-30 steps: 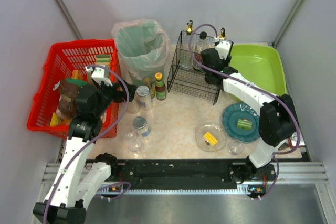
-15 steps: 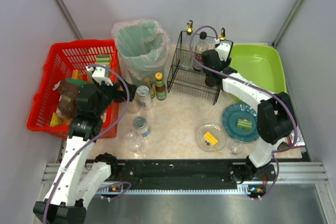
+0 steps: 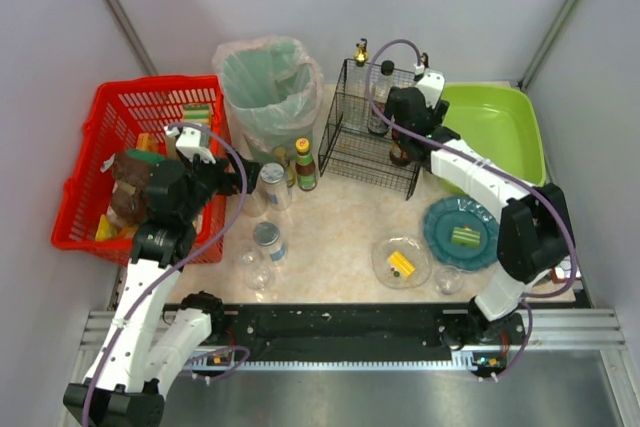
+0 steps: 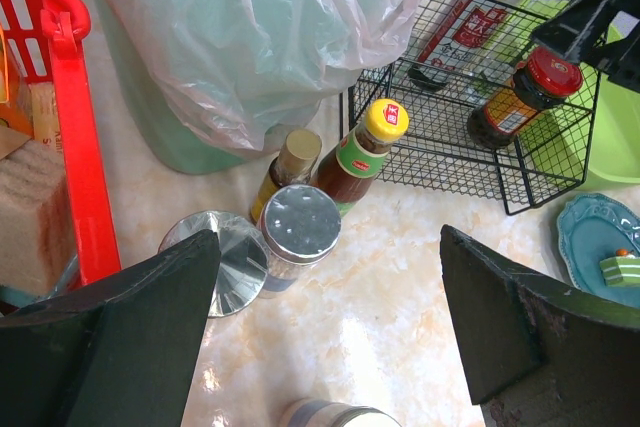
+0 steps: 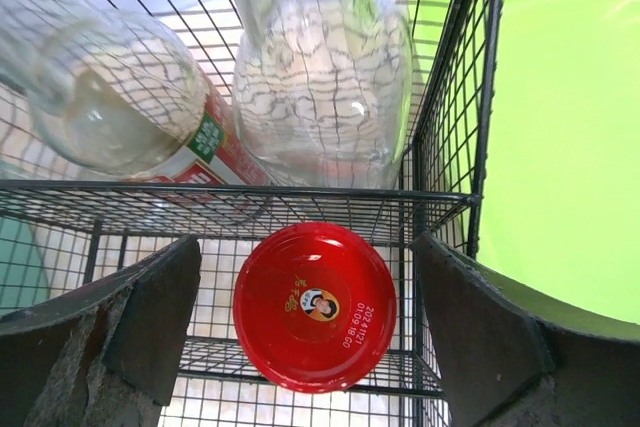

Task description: Clear the kitchen counter

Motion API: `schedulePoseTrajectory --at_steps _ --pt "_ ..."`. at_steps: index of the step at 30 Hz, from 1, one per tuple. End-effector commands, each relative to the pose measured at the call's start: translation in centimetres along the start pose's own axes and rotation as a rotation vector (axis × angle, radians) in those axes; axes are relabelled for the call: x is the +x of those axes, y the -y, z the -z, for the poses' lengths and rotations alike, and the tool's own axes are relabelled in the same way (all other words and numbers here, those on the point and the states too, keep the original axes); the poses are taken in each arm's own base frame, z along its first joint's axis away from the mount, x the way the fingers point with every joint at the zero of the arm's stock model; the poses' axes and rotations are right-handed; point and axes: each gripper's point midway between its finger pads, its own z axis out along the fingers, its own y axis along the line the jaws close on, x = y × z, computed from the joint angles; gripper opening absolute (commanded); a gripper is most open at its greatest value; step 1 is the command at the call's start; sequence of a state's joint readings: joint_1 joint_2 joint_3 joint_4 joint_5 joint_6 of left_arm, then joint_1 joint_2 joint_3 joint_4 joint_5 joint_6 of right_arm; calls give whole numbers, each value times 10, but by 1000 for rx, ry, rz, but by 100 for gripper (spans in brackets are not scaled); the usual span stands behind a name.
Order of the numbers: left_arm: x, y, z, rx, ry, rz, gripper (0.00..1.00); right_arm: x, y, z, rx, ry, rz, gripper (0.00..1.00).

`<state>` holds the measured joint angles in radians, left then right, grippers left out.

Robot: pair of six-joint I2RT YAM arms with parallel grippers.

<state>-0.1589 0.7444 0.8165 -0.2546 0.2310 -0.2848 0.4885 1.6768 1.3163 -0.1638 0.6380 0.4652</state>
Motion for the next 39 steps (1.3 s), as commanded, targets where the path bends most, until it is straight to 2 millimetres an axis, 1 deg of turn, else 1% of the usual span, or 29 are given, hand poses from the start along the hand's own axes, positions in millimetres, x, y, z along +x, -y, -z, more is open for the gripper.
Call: schedulePoseTrajectory --at_steps 1,6,8,10,14,16,18,20,22,23,27,28,30,33,35,39 --pt "-12 6 1 26 52 -26 94 -61 -6 32 -77 116 -52 86" --pt "-14 7 1 30 55 -27 95 -75 -16 67 -168 131 26 86" --pt "-14 7 2 32 56 -27 95 -77 -28 84 -250 132 72 86" --pt "-14 8 3 35 58 -28 95 -74 -47 102 -388 114 113 86" --pt "-15 11 3 51 58 -31 95 -53 -90 135 -682 68 234 86" --pt "-14 13 2 61 53 -30 94 -38 -112 150 -799 64 308 86" --pt "-14 16 3 79 54 -33 95 -17 -135 163 -889 46 376 86" --pt "-14 19 4 95 54 -37 94 -1 -154 174 -965 30 411 86" --pt "-14 20 4 106 54 -40 95 12 -171 181 -1022 22 420 86" --pt "-14 21 5 109 55 -40 94 15 -178 184 -1039 26 415 86" --pt "-14 22 4 114 53 -39 94 27 -205 183 -1063 18 389 85" --pt "-15 23 5 118 57 -40 94 35 -209 181 -1057 5 396 85" --pt "-14 23 5 118 57 -42 94 32 -224 178 -1062 48 383 83" --pt "-15 22 6 116 61 -42 94 40 -235 165 -1020 49 388 81" --pt "-15 22 6 115 63 -44 94 42 -238 154 -973 56 384 79" --pt "-15 22 6 113 61 -42 94 52 -244 138 -935 65 383 74"
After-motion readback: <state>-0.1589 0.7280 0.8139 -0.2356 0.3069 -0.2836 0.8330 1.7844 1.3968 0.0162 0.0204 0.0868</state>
